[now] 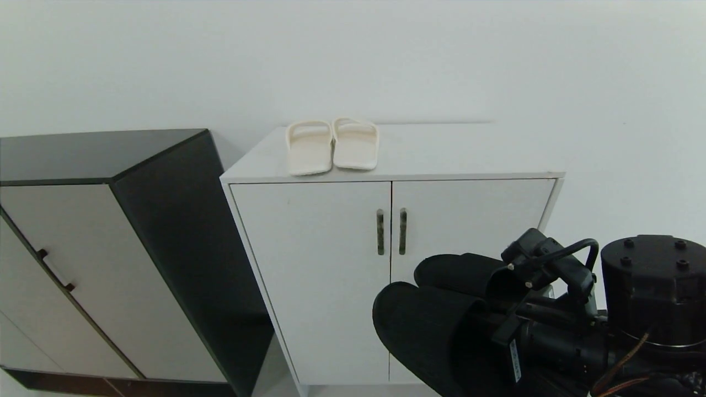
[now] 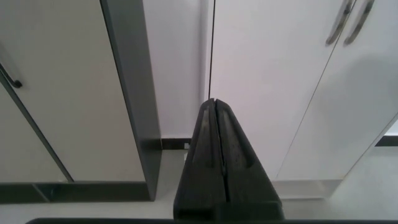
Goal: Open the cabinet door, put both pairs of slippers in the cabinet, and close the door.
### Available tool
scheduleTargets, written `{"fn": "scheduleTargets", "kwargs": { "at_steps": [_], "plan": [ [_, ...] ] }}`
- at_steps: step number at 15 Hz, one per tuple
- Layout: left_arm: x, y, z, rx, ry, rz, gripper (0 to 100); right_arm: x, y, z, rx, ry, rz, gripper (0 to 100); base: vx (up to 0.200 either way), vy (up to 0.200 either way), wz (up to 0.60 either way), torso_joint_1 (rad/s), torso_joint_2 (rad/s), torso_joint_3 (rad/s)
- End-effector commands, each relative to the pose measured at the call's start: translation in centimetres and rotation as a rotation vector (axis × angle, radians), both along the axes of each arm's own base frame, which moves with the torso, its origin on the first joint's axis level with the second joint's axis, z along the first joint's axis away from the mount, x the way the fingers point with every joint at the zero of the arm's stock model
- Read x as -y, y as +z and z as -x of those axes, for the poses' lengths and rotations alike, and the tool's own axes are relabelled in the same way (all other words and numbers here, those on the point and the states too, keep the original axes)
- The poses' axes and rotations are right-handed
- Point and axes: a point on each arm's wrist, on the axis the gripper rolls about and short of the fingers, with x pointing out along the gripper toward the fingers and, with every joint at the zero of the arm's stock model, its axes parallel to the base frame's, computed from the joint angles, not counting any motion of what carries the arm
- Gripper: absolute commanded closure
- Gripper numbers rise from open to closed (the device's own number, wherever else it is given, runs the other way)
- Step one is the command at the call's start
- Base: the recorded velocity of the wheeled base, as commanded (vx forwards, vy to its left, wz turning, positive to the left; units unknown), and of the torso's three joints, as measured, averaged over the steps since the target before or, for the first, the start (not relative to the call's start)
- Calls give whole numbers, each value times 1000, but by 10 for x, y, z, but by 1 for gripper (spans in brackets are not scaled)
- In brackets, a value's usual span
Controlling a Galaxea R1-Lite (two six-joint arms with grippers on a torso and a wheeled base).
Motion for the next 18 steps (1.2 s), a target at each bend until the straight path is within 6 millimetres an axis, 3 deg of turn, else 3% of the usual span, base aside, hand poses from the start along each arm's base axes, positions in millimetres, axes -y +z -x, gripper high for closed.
{"fn": "scheduleTargets", "kwargs": {
  "at_steps": [1, 2, 13, 16, 18],
  "plan": [
    [0, 0, 0, -2, 1, 0, 100, 0, 0, 0, 0, 0, 0, 100, 0, 0, 0, -154, 476, 315],
    [0, 0, 0, -2, -1, 0, 0, 0, 0, 0, 0, 0, 0, 100, 0, 0, 0, -163, 476, 330],
    [0, 0, -1, -16, -19, -15, 0, -1, -5, -1, -15, 1, 14, 100, 0, 0, 0, -89, 455, 361],
    [0, 0, -3, -41, -29, -21, 0, -1, -4, -1, -9, 0, 11, 100, 0, 0, 0, -6, 173, 167],
    [0, 16, -8, -77, -52, -6, 0, -1, -5, -1, -13, 2, 14, 100, 0, 0, 0, 1, 23, 28]
  ]
}}
